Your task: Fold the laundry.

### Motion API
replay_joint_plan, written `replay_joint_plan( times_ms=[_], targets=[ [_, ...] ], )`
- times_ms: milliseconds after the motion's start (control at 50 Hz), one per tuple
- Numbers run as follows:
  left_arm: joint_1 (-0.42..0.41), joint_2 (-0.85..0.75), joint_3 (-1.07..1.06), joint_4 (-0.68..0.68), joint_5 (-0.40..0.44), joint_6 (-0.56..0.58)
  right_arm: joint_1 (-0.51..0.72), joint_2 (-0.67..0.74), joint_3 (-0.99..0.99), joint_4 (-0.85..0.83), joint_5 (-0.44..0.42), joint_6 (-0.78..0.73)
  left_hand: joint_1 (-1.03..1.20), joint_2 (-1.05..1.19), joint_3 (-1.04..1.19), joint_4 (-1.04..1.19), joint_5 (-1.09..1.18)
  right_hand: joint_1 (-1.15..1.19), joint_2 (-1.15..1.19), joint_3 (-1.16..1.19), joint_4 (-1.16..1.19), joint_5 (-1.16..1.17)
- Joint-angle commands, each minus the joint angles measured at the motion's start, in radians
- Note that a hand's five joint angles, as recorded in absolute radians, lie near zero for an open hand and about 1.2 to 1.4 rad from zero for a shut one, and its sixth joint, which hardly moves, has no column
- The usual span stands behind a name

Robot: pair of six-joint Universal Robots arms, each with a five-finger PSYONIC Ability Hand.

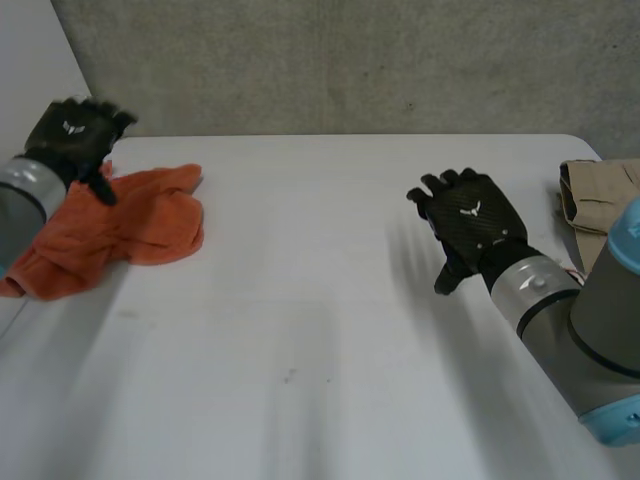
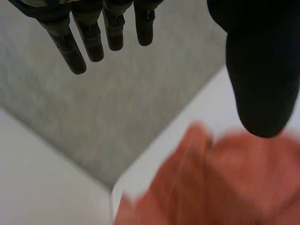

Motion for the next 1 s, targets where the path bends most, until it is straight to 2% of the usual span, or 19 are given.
replay_joint_plan(
  times_ms=[20,140,260,300,420,460,520,540,560,620,740,840,1000],
  targets=[
    [0.095,-0.280,0.184,-0.014,0.009,0.165,-0.014,0.004,0.037,-0.002,-0.004,0.002,-0.007,-0.022,-0.029,-0.020,-0.036,-0.031,-0.049,-0.044,-0.065,-0.071],
    [0.111,-0.400,0.290,-0.008,0.026,0.166,-0.017,0.006,0.067,-0.014,-0.006,0.002,0.051,0.037,0.029,0.039,0.022,-0.031,-0.049,-0.044,-0.065,-0.071],
    [0.105,-0.440,0.326,-0.016,0.037,0.160,-0.017,0.007,0.087,-0.028,-0.006,0.000,0.359,0.345,0.337,0.347,0.330,-0.031,-0.049,-0.044,-0.065,-0.071],
    [0.094,-0.442,0.327,-0.016,0.037,0.159,-0.017,0.007,0.091,-0.031,-0.007,0.000,0.611,0.596,0.589,0.598,0.582,-0.031,-0.049,-0.044,-0.065,-0.071],
    [0.074,-0.451,0.330,-0.016,0.040,0.154,-0.022,0.004,0.089,-0.031,-0.009,0.000,0.996,0.982,0.974,0.983,0.967,-0.031,-0.049,-0.044,-0.065,-0.071],
    [0.068,-0.452,0.330,-0.016,0.043,0.151,-0.022,0.004,0.091,-0.031,-0.012,0.000,1.204,1.189,1.181,1.191,1.174,-0.031,-0.049,-0.044,-0.065,-0.071],
    [0.062,-0.446,0.324,-0.018,0.041,0.148,-0.022,0.006,0.092,-0.031,-0.013,0.002,1.205,1.190,1.183,1.192,1.176,-0.031,-0.049,-0.044,-0.065,-0.071],
    [0.057,-0.440,0.316,-0.019,0.040,0.139,-0.022,0.006,0.092,-0.029,-0.015,0.002,1.112,1.098,1.090,1.100,1.083,-0.031,-0.049,-0.044,-0.065,-0.071],
    [0.054,-0.434,0.313,-0.021,0.040,0.128,-0.022,0.006,0.094,-0.031,-0.015,0.002,0.949,0.934,0.926,0.936,0.919,-0.031,-0.049,-0.044,-0.065,-0.071],
    [0.043,-0.406,0.301,-0.040,0.046,0.055,-0.022,0.007,0.098,-0.031,-0.015,0.000,0.069,0.055,0.047,0.056,0.040,-0.031,-0.049,-0.044,-0.065,-0.071],
    [0.048,-0.370,0.295,-0.074,0.116,-0.070,-0.022,0.007,0.092,-0.032,-0.013,0.000,0.084,0.069,0.062,0.071,0.055,-0.031,-0.049,-0.044,-0.065,-0.071],
    [0.045,-0.388,0.315,-0.070,0.130,-0.073,-0.019,0.012,0.087,-0.034,-0.013,0.000,0.096,0.081,0.073,0.083,0.066,-0.031,-0.049,-0.044,-0.065,-0.071],
    [0.040,-0.506,0.454,-0.079,0.132,-0.073,-0.017,0.020,0.092,-0.040,-0.013,-0.001,0.166,0.151,0.144,0.153,0.137,-0.031,-0.049,-0.044,-0.065,-0.071]
  ],
)
